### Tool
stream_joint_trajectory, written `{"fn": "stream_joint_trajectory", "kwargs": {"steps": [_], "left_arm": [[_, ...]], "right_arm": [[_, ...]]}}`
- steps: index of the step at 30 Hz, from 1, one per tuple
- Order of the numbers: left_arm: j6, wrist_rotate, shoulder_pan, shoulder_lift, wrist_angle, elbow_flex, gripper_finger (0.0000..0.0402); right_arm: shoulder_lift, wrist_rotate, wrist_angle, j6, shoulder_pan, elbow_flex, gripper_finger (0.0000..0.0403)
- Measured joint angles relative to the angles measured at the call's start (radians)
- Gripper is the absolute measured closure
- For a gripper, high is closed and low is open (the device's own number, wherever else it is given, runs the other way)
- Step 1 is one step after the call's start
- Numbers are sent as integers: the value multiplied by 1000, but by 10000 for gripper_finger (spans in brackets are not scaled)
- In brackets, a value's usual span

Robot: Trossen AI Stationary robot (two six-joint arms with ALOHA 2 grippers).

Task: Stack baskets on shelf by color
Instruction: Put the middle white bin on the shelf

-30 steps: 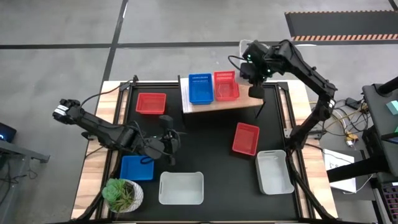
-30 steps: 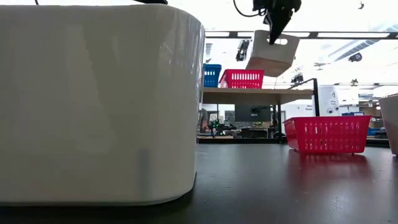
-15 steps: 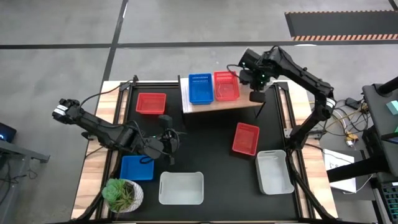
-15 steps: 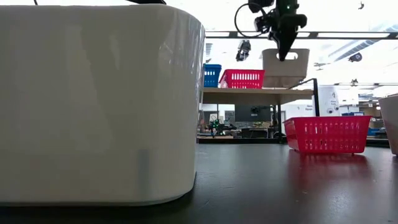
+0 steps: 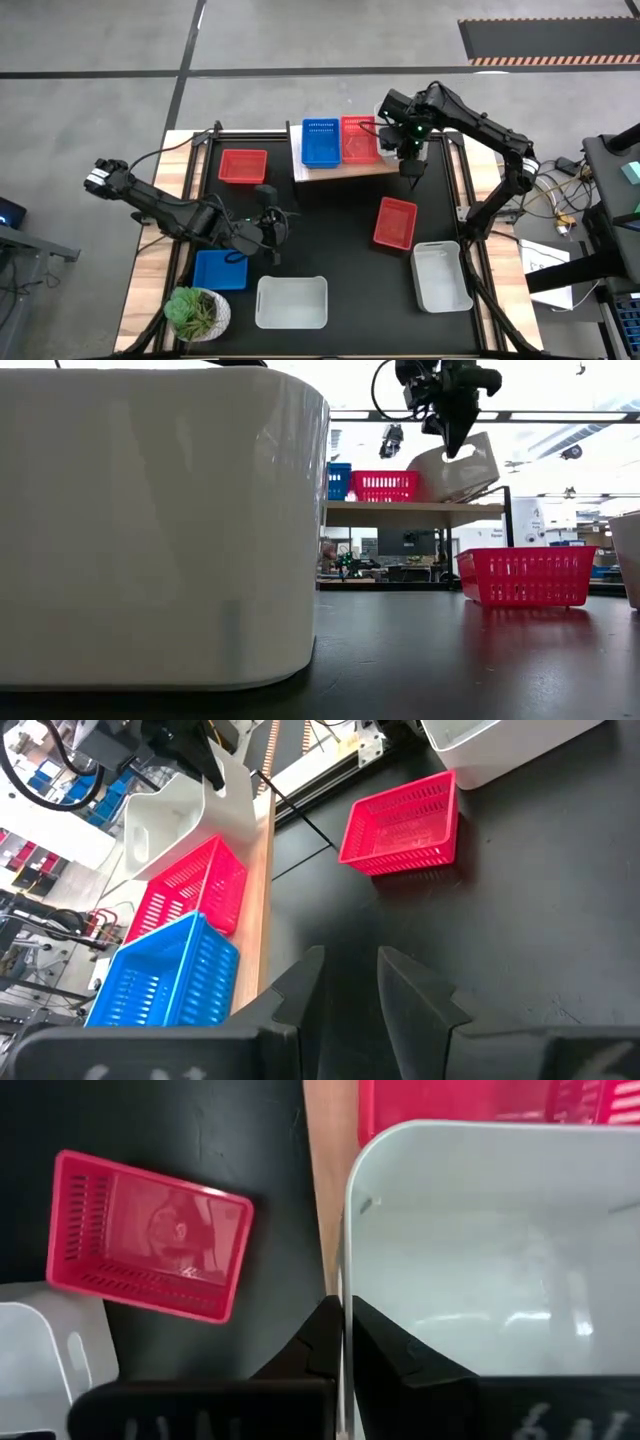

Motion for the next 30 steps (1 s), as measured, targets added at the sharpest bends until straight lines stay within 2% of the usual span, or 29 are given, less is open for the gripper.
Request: {"fn": "stream_joint_trajectory", "kwargs": {"steps": [15, 30], "left_arm": [[0, 0, 0, 0, 0, 0, 323], [0, 0, 0, 0, 0, 0, 323]], "right_arm": [[2, -1, 99, -3, 23, 0, 394], [2, 0, 74, -7, 23, -32, 393]]}}
